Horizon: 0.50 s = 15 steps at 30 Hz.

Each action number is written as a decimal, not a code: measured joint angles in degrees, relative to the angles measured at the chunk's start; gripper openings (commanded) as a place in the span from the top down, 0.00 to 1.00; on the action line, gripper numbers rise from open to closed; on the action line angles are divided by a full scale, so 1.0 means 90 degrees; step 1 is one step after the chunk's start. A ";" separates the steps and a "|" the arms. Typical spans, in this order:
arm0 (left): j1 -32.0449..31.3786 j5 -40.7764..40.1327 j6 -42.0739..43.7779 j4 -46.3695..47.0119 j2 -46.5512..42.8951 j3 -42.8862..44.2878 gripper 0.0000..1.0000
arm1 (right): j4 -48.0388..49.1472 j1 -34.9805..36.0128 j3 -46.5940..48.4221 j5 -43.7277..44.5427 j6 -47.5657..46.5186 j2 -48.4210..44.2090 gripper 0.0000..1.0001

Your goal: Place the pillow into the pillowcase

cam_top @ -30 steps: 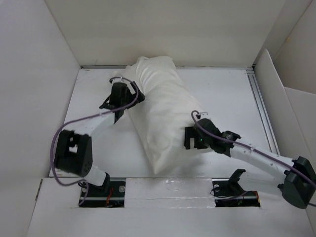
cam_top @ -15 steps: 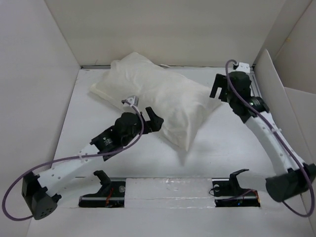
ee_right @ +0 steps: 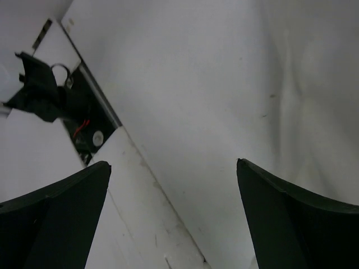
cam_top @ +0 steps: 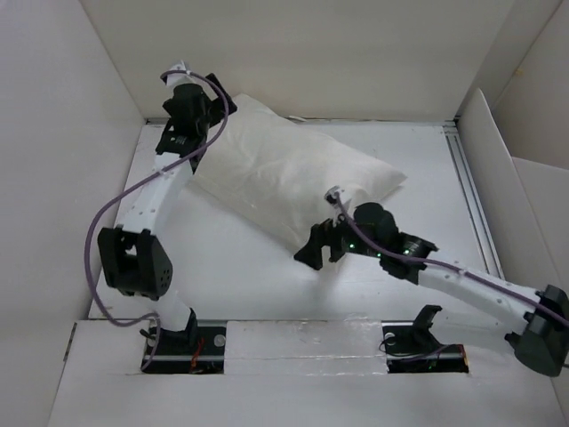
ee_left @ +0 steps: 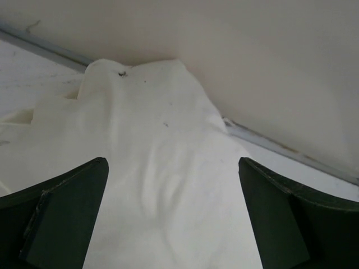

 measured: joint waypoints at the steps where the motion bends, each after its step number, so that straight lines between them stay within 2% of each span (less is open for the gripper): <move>1: 0.0046 0.0029 0.0092 0.0087 0.0308 -0.0002 0.00 | 0.0175 0.0117 -0.0126 -0.0291 0.0024 0.0282 0.00; 5: 0.0187 0.0228 0.0189 0.0474 0.1530 -0.0010 0.00 | 0.0668 0.0175 -0.0136 -0.0845 0.0068 0.1372 0.00; 8: 0.0274 0.0219 0.0138 0.0624 0.2263 -0.0117 0.00 | 0.0602 -0.0182 -0.0109 -0.0707 0.0148 0.1647 0.00; 11: 0.0287 0.0126 -0.0041 0.0933 0.2390 -0.0561 0.00 | 0.0430 -0.0962 -0.0250 -0.0379 0.0376 0.1297 0.00; 15: 0.0124 -0.0126 -0.0452 0.1268 0.1889 -0.1168 0.00 | -0.0187 -0.2191 -0.0493 0.0294 0.0539 0.0136 0.00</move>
